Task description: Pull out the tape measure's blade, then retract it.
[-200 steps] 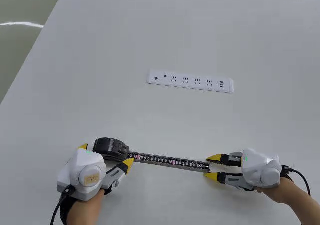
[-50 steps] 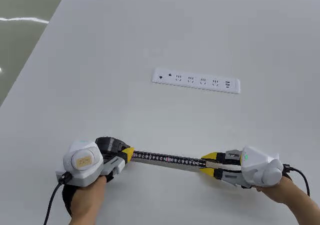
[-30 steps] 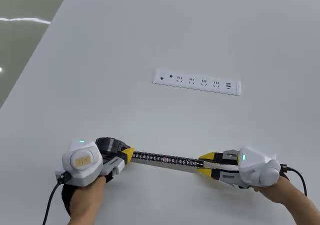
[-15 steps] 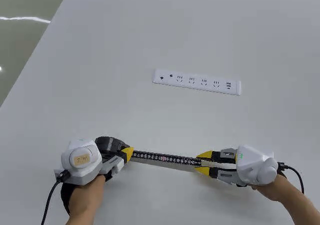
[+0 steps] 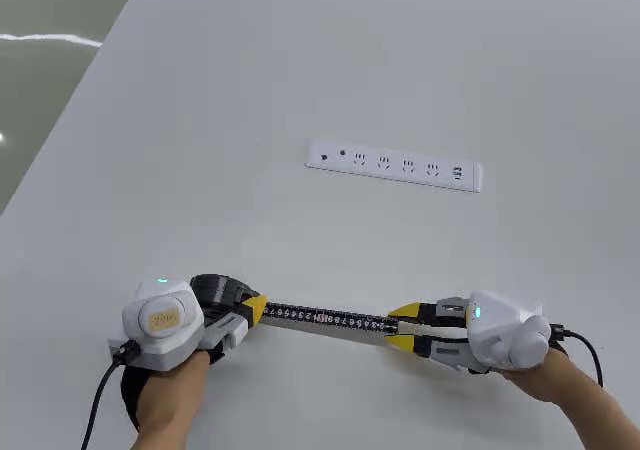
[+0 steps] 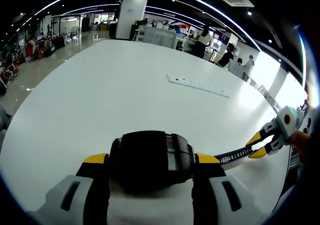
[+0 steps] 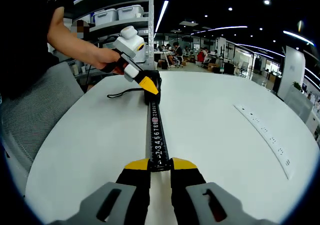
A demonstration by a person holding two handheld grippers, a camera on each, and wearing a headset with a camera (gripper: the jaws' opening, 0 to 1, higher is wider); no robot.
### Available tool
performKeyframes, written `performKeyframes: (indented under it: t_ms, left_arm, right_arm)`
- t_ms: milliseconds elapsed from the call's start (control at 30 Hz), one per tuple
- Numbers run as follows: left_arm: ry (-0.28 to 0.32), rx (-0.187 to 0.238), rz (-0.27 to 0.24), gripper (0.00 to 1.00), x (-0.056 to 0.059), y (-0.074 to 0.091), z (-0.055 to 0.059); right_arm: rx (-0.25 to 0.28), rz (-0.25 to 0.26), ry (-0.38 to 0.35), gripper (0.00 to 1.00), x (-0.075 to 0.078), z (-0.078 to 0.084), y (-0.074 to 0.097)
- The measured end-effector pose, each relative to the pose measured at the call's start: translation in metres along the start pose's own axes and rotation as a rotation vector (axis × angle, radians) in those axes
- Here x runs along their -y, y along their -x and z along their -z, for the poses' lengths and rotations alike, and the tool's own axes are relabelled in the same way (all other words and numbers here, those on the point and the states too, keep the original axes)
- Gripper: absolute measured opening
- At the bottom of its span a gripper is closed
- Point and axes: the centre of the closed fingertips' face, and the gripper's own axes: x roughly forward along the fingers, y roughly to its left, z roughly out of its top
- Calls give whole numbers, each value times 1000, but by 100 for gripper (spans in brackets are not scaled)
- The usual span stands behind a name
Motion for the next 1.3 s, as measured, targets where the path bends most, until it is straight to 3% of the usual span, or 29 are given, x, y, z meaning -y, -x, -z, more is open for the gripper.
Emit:
performKeyframes:
  t_ms: [1300]
  left_arm:
    - [3, -2, 8, 63, -2, 0, -1]
  right_arm:
    - [11, -25, 18, 14, -1, -15, -14]
